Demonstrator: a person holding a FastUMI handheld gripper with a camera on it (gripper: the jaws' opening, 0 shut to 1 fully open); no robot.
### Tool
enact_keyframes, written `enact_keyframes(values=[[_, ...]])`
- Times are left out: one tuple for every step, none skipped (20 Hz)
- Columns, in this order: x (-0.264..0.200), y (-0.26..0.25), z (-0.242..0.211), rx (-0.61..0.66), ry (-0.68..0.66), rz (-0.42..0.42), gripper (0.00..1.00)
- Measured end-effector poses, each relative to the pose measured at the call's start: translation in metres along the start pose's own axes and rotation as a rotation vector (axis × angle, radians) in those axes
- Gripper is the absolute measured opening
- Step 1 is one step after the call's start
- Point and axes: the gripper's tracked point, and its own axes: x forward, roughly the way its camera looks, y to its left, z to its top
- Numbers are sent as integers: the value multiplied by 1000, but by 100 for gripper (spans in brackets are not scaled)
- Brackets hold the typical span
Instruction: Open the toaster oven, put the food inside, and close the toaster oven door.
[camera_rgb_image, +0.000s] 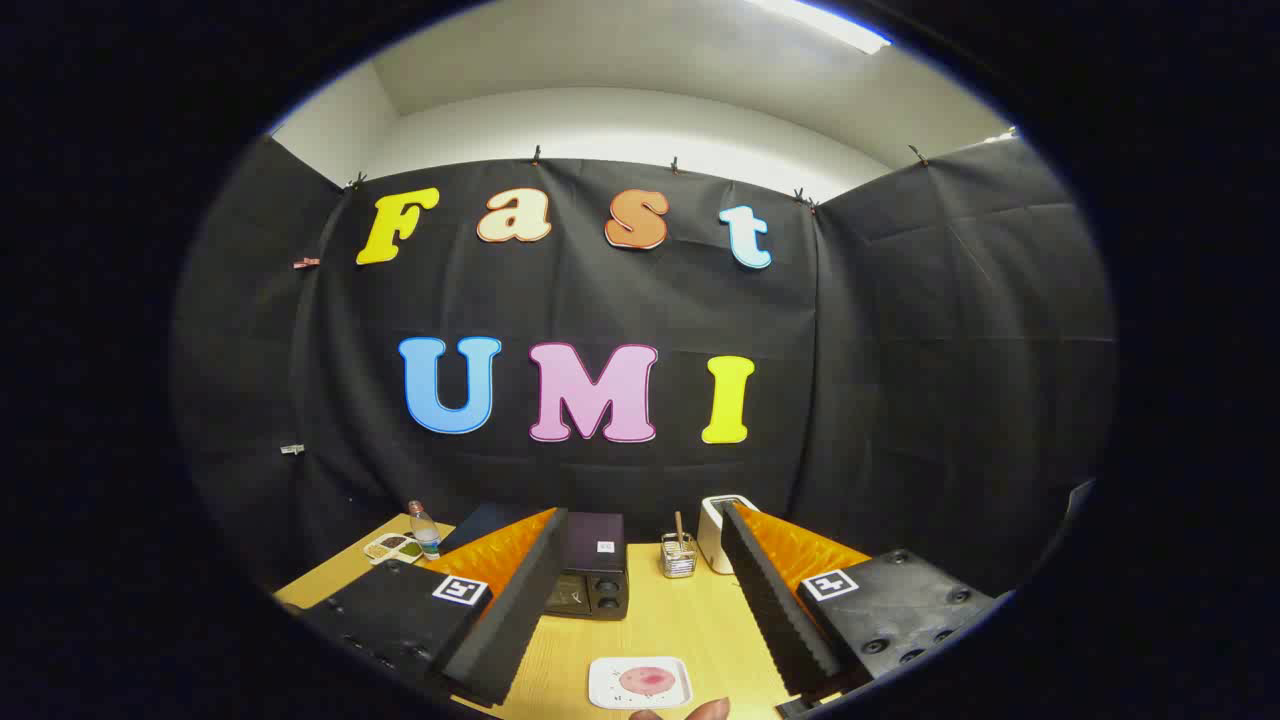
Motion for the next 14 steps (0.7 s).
enact_keyframes(values=[[0,0,-1,9,2,1,98],[0,1,-4,16,6,3,98],[1,1,-6,22,13,5,98],[1,1,-7,26,18,7,98],[1,0,-7,29,16,7,98],[1,0,-5,29,12,7,98],[2,-1,-4,26,9,6,98],[3,0,-3,24,6,7,98],[4,0,-1,27,2,7,98],[3,1,1,31,-3,8,98],[3,1,1,33,-5,8,98],[3,1,0,31,-4,9,98],[3,1,-1,31,0,9,98],[2,1,-2,31,2,9,98]])
